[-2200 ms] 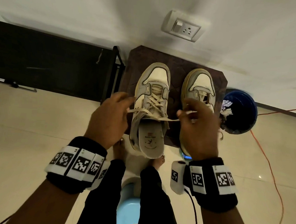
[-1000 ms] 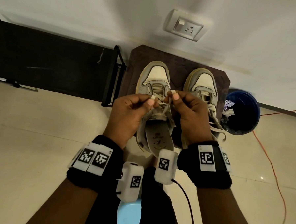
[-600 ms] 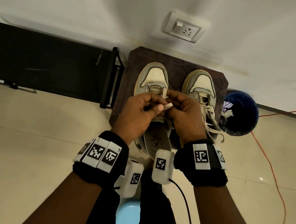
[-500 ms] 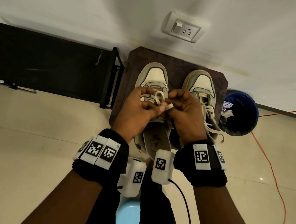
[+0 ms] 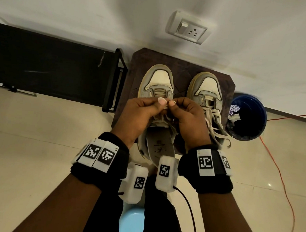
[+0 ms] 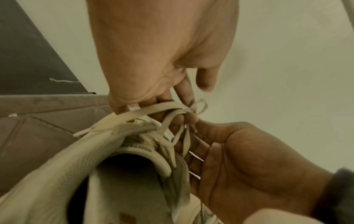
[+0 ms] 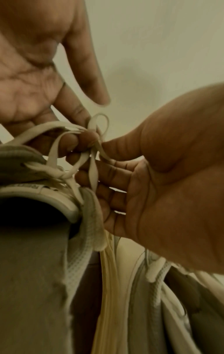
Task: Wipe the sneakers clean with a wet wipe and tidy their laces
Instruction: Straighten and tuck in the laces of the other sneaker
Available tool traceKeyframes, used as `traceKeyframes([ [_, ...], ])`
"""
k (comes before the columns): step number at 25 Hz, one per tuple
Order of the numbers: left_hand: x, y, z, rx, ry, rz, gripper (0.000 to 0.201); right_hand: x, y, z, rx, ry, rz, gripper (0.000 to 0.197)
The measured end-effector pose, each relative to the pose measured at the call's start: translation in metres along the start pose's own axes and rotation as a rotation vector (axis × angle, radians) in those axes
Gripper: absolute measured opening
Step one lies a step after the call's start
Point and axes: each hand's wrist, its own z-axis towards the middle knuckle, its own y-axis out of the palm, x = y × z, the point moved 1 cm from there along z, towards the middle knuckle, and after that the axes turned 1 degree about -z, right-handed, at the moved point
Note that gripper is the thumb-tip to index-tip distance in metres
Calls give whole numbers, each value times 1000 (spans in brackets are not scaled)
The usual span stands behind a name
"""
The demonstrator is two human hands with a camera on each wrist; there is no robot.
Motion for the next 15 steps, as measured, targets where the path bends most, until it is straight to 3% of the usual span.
traceKeyframes([
  [3,0,-6,0,-42,12,80,16,-1,1,0,1,-13,-64,8],
  [8,0,-14,4,25,390,969,37,-4,3,-3,-4,-21,-91,8],
  [10,2,-9,2,-1,403,1285,35,-6,5,-5,-22,-34,-95,10],
  [15,6,-9,-4,77,361,1403,25,-8,3,-8,13,-67,-149,10],
])
